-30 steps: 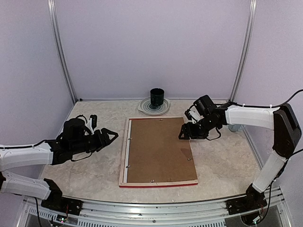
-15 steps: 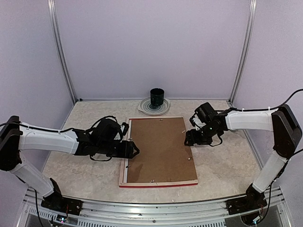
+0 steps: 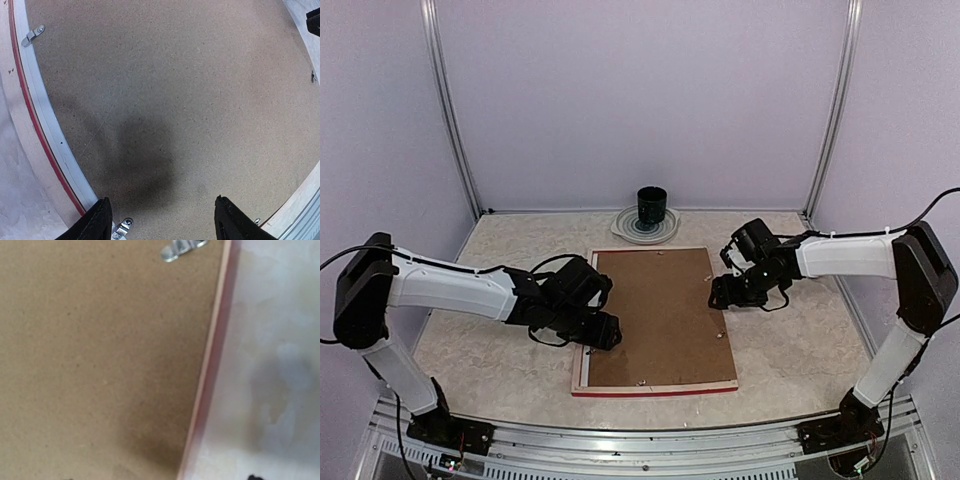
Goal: Put the photo into the frame
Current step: Place the backboard on the frame body, then press the fastener onto the backboard.
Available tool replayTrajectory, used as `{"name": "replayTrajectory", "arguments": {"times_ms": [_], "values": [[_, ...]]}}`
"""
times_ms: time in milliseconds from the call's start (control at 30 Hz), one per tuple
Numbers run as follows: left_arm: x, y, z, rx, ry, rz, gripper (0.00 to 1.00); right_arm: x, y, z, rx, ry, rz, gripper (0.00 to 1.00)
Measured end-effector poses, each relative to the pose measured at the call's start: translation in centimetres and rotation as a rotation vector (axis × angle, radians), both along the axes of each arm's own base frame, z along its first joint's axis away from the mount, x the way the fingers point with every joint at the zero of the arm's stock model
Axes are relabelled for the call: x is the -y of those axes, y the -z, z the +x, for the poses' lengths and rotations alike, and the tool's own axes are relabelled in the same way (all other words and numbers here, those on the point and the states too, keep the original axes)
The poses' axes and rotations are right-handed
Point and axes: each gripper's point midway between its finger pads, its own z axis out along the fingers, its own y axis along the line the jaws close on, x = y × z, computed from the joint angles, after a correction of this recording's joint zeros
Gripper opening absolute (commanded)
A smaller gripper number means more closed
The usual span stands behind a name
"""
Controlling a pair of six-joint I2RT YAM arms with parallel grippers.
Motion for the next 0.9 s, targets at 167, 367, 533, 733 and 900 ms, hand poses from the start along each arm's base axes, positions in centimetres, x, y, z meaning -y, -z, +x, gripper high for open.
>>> {"name": "replayTrajectory", "arguments": {"times_ms": [167,367,533,733,900], "values": [[0.1,0.7,-0.6,-0.017,0.014,0.069,0.71,0.0,0.2,-0.1,-0.002,-0.001,0.000,0.74],[-0.3,1.4,-1.2,-0.039,0.021,0.138,0.76,0.0,0.2,-0.1,0.000,-0.004,0.001,0.74],[-1.1,2.3,-1.6,-0.061,0.017,0.184,0.77,0.0,-0.2,-0.1,0.008,-0.005,0.006,0.74],[-0.9,2.4,-1.7,-0.071,0.023,0.178,0.76,0.1,-0.2,-0.3,0.010,-0.006,0.007,0.74],[-0.8,2.6,-2.2,-0.093,0.034,0.168,0.76,0.2,-0.2,-0.3,0.011,-0.006,0.006,0.74]]}}
